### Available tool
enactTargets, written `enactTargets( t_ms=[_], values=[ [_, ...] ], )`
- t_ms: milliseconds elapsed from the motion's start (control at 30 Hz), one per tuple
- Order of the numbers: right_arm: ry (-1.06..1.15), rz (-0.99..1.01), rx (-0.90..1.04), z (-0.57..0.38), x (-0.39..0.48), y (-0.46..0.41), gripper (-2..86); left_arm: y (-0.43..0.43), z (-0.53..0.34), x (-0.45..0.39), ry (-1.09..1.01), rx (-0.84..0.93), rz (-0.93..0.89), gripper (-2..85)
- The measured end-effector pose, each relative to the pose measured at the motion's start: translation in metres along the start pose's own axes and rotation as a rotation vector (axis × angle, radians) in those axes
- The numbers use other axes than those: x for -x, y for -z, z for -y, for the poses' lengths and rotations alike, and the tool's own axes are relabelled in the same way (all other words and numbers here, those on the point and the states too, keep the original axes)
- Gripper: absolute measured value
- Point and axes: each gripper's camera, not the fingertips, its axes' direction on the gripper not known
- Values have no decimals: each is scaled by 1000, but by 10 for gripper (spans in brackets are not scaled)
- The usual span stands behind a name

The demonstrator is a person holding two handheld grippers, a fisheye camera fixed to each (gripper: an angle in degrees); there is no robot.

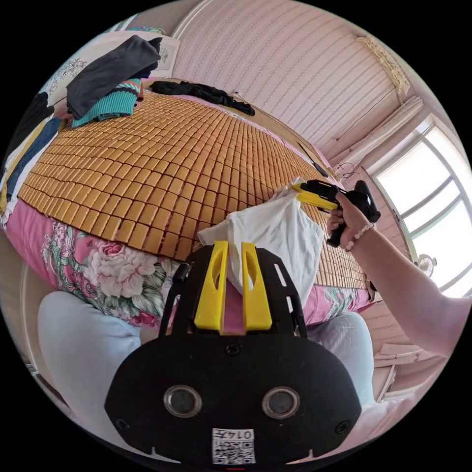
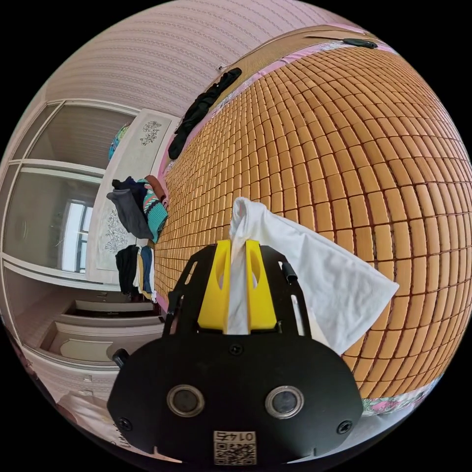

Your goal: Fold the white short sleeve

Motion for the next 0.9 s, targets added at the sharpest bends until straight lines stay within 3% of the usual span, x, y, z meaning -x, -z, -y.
enactTargets(
  t_ms=[133, 233, 367, 567, 833, 900],
  values=[
    [147, -1, -18, -1, 23, 6, 89, 7, 1, 17, -43, 35, 86, 53],
    [295, -162, -11, 0, 42, 8, 105, 6, 7, 20, -48, 13, 90, 59],
    [461, -374, 127, 2, 62, -20, 141, -20, 21, 8, -91, 29, 22, 95],
    [532, -507, 260, -9, 72, -63, 143, -46, 20, -22, -187, 73, 134, 119],
    [533, -360, 277, -53, 71, -48, 44, -44, -5, -46, -285, 48, 158, 85],
    [517, -281, 194, -73, 66, -19, 40, -39, -8, -48, -298, 74, 69, 26]
  ],
)
